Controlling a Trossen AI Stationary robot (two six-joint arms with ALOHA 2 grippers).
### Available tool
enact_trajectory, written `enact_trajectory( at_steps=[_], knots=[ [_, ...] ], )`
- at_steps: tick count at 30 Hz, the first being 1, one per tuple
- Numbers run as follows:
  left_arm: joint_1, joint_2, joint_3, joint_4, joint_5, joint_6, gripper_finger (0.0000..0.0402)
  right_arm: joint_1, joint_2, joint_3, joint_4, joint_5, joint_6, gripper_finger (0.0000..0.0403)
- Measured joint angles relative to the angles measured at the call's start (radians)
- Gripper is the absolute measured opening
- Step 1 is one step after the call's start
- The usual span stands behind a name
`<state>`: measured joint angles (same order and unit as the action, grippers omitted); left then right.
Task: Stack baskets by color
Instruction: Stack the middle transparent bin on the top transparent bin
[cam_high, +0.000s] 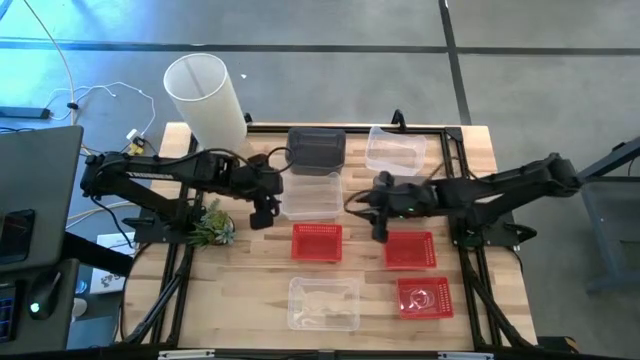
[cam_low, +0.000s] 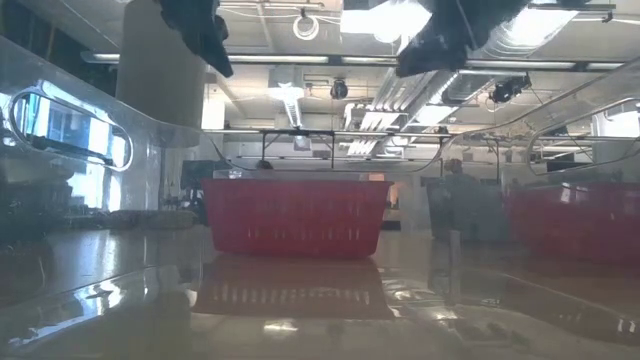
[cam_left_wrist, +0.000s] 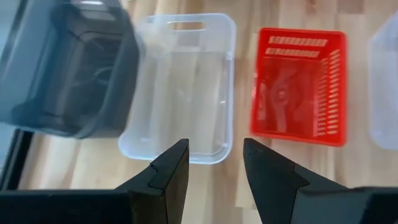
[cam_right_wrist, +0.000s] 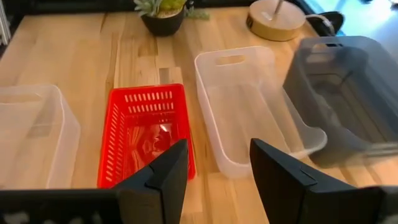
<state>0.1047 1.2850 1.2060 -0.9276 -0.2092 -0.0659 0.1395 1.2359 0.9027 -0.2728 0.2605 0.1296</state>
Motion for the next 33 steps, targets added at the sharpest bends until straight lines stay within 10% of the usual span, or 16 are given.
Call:
enact_trajectory(
  at_steps=[33],
  knots=[
    [-0.001, 0.002, 0.001, -0.105, -0.117, -0.028, 0.0140, -0.169, 0.525, 0.264, -0.051, -0.186, -0.170, 0.0160]
  ],
)
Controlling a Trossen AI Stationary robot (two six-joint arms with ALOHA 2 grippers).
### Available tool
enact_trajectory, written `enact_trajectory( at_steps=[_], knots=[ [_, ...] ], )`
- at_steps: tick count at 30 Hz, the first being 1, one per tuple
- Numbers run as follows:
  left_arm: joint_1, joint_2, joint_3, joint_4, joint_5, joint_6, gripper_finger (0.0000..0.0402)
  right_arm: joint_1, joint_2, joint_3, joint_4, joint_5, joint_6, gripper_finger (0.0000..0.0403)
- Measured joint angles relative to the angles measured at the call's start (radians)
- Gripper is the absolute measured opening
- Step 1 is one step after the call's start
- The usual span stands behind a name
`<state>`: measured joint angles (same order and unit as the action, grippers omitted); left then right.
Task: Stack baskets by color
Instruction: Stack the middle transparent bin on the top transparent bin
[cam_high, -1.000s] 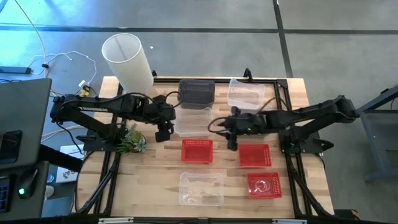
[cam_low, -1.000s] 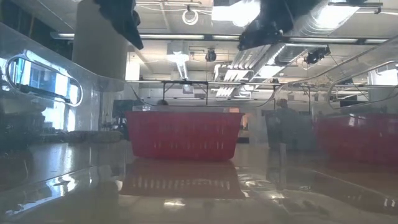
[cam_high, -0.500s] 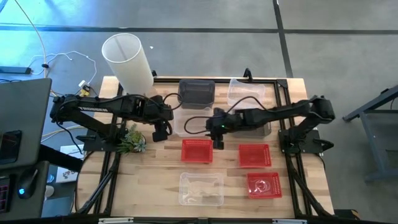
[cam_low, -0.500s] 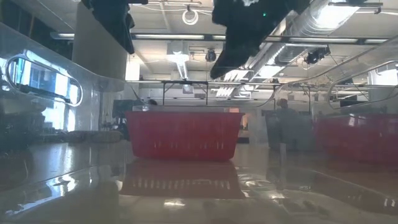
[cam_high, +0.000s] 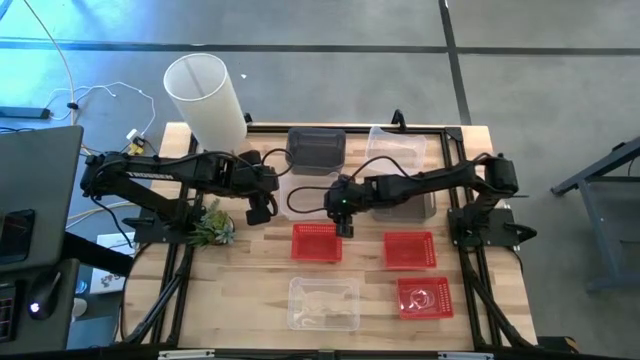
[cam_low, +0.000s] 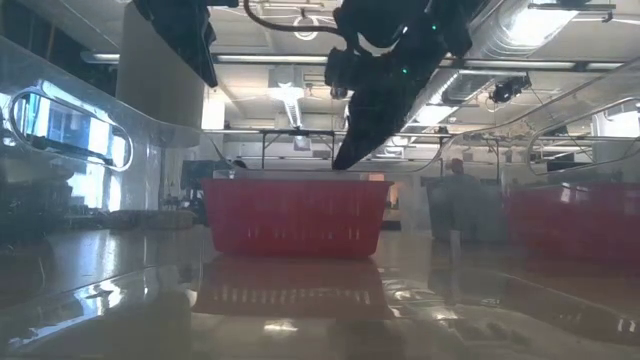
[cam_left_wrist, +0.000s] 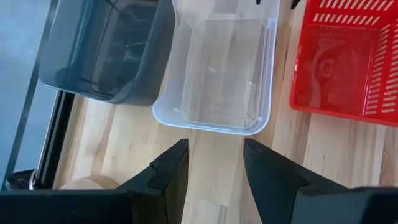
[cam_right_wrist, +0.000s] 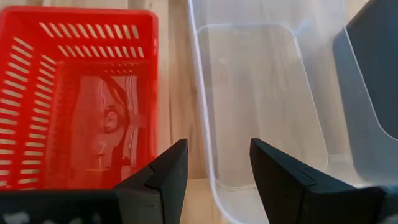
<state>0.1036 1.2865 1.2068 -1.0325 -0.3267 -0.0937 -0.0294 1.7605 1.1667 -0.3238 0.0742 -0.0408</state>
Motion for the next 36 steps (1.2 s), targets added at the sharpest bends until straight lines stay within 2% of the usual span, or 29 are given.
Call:
enact_trajectory(
  at_steps=[12, 18, 27, 36],
  knots=[
    [0.000, 0.000, 0.000, 0.001, 0.000, -0.007, 0.0140, -0.024, 0.054, 0.000, 0.018, -0.034, -0.010, 0.0155],
    [0.001, 0.000, 0.000, 0.002, 0.000, -0.007, 0.0140, -0.023, 0.061, -0.001, 0.012, -0.068, -0.009, 0.0111],
    [0.001, 0.000, 0.000, 0.002, 0.001, 0.001, 0.0140, -0.025, 0.060, -0.001, -0.012, -0.073, -0.005, 0.0008],
    [0.001, 0.000, 0.000, 0.002, 0.001, 0.008, 0.0140, -0.023, 0.059, -0.001, -0.017, -0.136, -0.040, 0.0002]
  ],
)
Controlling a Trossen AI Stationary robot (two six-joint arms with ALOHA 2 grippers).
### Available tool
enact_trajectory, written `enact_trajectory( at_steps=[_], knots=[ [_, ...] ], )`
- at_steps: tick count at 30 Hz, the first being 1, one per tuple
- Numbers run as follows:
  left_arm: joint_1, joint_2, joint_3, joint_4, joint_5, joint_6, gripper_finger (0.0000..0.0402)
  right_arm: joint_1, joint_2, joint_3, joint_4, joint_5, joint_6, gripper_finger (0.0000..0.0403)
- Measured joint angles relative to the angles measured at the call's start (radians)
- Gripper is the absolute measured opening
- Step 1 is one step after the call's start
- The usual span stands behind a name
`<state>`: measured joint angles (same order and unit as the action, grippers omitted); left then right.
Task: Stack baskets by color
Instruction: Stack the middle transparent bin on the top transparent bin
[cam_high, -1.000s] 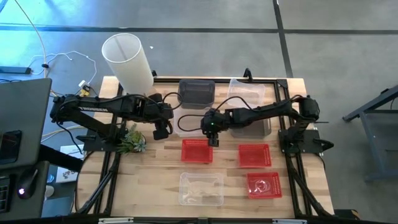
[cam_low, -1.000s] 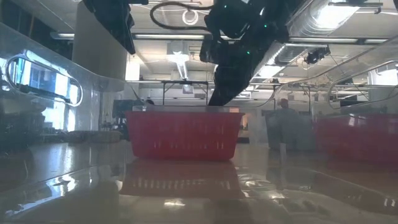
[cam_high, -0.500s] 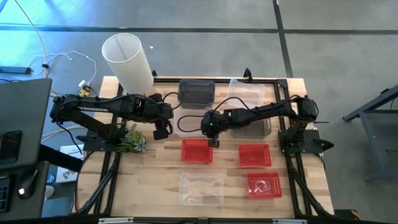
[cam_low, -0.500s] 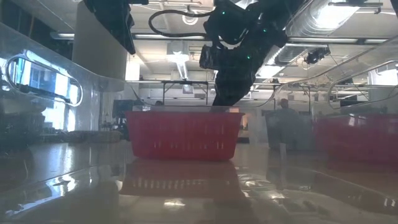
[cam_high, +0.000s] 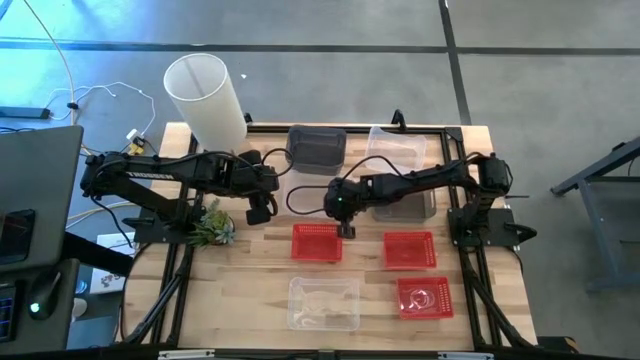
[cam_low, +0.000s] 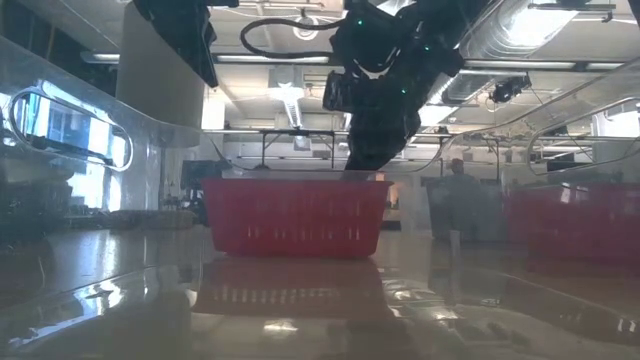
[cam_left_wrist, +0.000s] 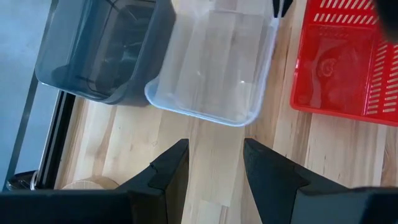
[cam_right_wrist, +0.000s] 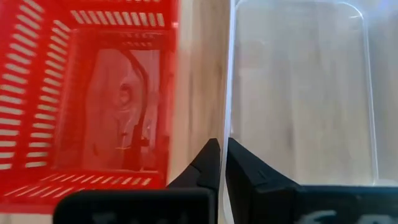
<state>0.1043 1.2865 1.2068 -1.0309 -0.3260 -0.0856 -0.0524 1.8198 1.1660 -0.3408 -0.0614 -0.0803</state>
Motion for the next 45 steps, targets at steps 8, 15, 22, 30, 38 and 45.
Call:
enact_trajectory(
  at_steps=[8, 15, 22, 30, 38, 45],
  knots=[
    [0.000, 0.000, 0.001, 0.000, 0.000, -0.014, 0.0140, 0.012, -0.068, -0.001, -0.058, -0.005, -0.006, 0.0001],
    [0.000, 0.000, 0.001, 0.001, 0.000, -0.016, 0.0140, 0.042, -0.196, -0.001, -0.134, 0.040, -0.015, 0.0000],
    [0.000, 0.000, 0.001, 0.003, 0.001, -0.016, 0.0140, 0.056, -0.367, -0.001, -0.257, 0.142, -0.034, 0.0000],
    [0.000, 0.000, 0.001, 0.003, 0.001, -0.016, 0.0140, 0.053, -0.563, -0.002, -0.354, 0.272, -0.060, 0.0000],
    [0.000, 0.000, 0.001, 0.003, 0.001, -0.016, 0.0140, 0.052, -0.681, -0.003, -0.524, 0.405, -0.029, 0.0000],
    [0.000, 0.000, 0.001, 0.003, 0.001, -0.016, 0.0140, 0.021, -0.789, -0.149, -0.488, 0.431, 0.001, 0.0000]
  ],
)
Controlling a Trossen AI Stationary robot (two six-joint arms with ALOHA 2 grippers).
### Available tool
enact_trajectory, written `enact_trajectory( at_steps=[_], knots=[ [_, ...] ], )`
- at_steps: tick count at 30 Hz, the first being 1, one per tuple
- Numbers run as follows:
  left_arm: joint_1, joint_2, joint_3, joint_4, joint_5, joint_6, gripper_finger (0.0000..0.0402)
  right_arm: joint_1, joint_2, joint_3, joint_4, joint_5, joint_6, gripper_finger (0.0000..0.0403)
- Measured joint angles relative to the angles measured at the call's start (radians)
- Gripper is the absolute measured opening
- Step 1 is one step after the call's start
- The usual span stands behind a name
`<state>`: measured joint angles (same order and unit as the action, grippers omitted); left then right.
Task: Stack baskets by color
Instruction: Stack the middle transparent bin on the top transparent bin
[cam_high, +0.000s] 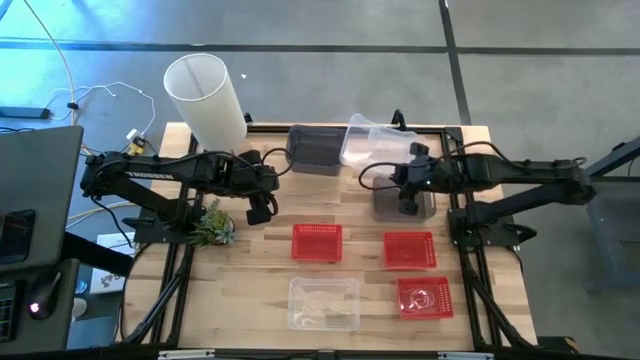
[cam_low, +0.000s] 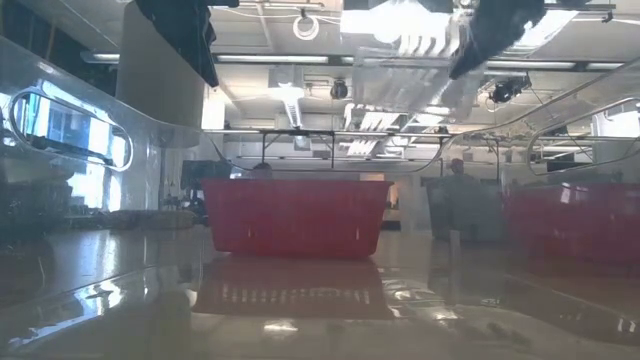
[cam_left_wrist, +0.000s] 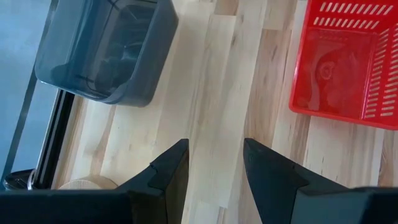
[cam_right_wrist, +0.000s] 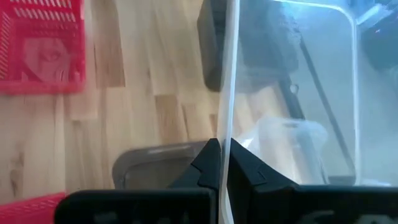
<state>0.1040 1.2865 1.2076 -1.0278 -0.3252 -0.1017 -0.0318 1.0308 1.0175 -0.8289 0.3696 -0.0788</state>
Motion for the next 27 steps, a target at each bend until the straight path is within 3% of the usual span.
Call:
enact_trajectory(
  at_steps=[4, 11, 27],
  knots=[
    [0.000, 0.000, 0.000, 0.000, 0.000, 0.005, 0.0140, -0.062, -0.096, -0.101, 0.047, -0.010, -0.022, 0.0000],
    [0.000, 0.000, 0.000, 0.001, 0.000, 0.000, 0.0140, -0.219, -0.201, -0.174, 0.064, -0.147, -0.157, 0.0000],
    [0.000, 0.000, 0.000, 0.001, 0.000, 0.000, 0.0140, -0.642, -0.193, -0.279, 0.093, -0.481, -0.416, 0.0000]
  ],
)
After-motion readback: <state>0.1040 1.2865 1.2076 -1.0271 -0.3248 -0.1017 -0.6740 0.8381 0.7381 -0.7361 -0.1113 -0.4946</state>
